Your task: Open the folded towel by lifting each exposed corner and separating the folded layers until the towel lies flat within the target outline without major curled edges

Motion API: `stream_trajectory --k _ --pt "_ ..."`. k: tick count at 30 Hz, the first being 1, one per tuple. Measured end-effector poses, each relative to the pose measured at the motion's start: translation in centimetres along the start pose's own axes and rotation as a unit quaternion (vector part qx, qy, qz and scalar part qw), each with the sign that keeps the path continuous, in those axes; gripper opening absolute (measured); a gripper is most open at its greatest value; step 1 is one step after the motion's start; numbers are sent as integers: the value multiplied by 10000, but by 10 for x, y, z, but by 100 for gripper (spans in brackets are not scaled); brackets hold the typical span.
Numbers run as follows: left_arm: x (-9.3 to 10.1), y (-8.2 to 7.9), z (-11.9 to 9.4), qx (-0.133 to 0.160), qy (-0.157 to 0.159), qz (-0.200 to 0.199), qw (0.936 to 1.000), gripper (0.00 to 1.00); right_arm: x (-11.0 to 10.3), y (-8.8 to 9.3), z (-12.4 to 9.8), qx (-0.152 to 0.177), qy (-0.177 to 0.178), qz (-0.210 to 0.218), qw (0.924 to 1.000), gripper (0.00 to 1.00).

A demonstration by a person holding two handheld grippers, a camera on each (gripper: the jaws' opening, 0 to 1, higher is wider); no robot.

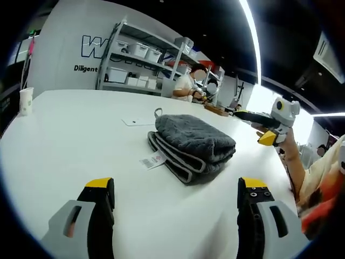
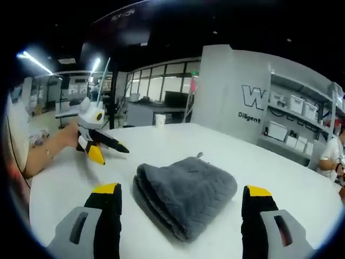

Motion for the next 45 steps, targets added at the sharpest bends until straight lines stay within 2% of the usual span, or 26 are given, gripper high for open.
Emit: stream_trajectory --k 4,6,9,12,15,19,21,24,26,28,34,41,45 --pt "0 -1 -2 21 -11 18 10000 93 -6 -14 6 -12 -77 -259 9996 91" --pt "-1 -1 -2 29 -22 10 10000 93 -9 -18 10 -76 -148 -437 9989 87" --pt "-1 0 -2 19 -37 -9 10000 93 -13 -21 18 -70 -307 -448 9985 82" --pt "-1 0 -2 20 -22 -23 10000 93 -15 -22 25 -112 -332 -473 9983 77" --pt "-1 -1 -2 31 -27 -11 10000 93 -18 -17 31 -340 -417 -665 9963 67" --pt "-4 -1 -4 51 -51 -49 10000 92 -28 -16 43 -359 -606 -662 9953 64" --pt "-5 -1 -4 58 -66 -65 9999 92 -30 -14 48 -457 -583 -886 9933 62" --pt "-5 -1 -4 55 -59 -74 9999 92 -30 -11 57 -742 -390 -1420 9863 63" --pt "-4 -1 -4 52 -58 -66 9999 92 -32 -10 63 -828 -290 -1506 9847 65" --pt "-4 -1 -4 51 -62 -65 9999 92 -34 -9 67 -911 -289 -1772 9795 62" --pt "-8 1 -4 2 -112 -109 9999 92 -44 -8 81 -1035 -294 -2088 9720 60" --pt "-7 -1 -6 29 -109 -72 9999 92 -50 -6 95 -1148 -320 -2369 9642 52" --pt "-9 -3 -7 56 -132 -86 9999 92 -52 0 99 -1256 -383 -2329 9636 48"
Point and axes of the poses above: the point that each gripper's makers call its tool centre point, and the gripper's own axes: z roughly forward along the fingers, x roughly to its right, y roughly out of its underside, the point moved 3 cm from there along -z, roughly backward along the fingers, and after that the axes turned 14 degrees about -z, right-handed, at the moved point
